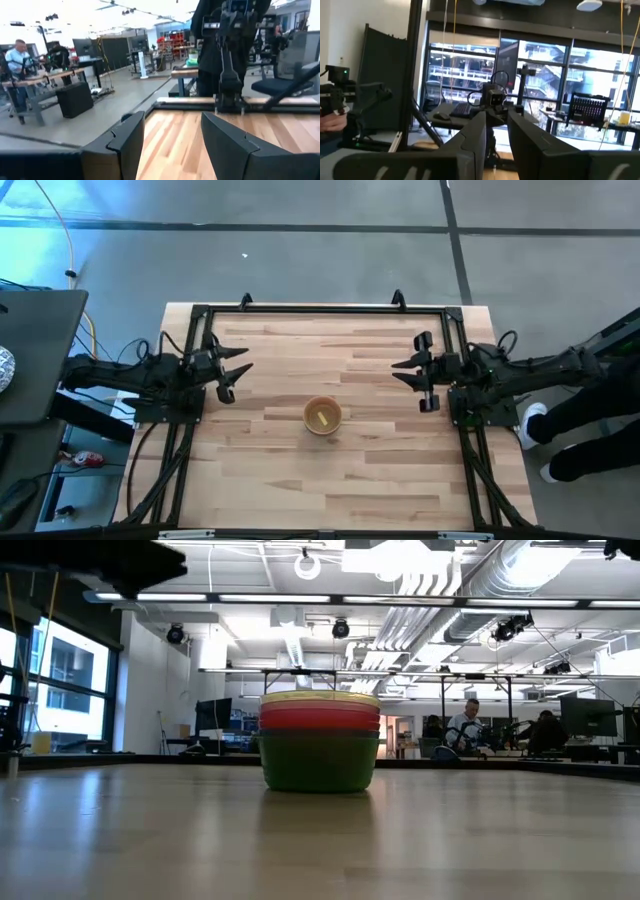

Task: Nest bowls inside each other
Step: Return to Home Position

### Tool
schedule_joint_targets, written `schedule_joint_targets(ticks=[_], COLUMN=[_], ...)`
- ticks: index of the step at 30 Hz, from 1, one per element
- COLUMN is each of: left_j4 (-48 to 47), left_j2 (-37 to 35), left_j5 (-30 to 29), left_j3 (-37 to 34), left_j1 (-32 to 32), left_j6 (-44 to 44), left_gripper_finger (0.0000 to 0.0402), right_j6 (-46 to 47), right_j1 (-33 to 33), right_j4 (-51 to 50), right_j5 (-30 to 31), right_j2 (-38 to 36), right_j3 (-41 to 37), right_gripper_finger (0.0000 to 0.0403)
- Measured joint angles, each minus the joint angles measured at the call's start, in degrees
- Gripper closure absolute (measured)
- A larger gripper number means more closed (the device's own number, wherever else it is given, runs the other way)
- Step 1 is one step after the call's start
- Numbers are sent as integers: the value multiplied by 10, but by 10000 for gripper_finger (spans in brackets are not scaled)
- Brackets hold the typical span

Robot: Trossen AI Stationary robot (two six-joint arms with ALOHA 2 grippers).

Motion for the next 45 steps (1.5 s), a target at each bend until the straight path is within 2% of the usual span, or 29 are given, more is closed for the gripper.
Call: schedule_joint_targets(ticks=[11,18,26,33,41,45], left_j4=[14,3,-45,-49,-48,-48], left_j2=[-128,-187,-196,-196,-196,-196], left_j5=[7,55,114,156,160,159], left_j3=[-121,-151,-151,-151,-151,-151], left_j1=[-3,9,44,76,93,98], left_j6=[21,48,52,52,51,40], left_gripper_finger=[218,218,218,218,218,218], right_j6=[1,-3,0,13,12,-11], right_j1=[0,0,0,0,0,0], right_j4=[-21,-30,-105,-218,-325,-321], right_j5=[-8,-31,-32,-45,-38,9], right_j2=[-2,-3,-43,-103,-138,-141], right_j3=[-17,-17,-17,-17,-17,-22], right_gripper_finger=[329,329,329,329,329,329])
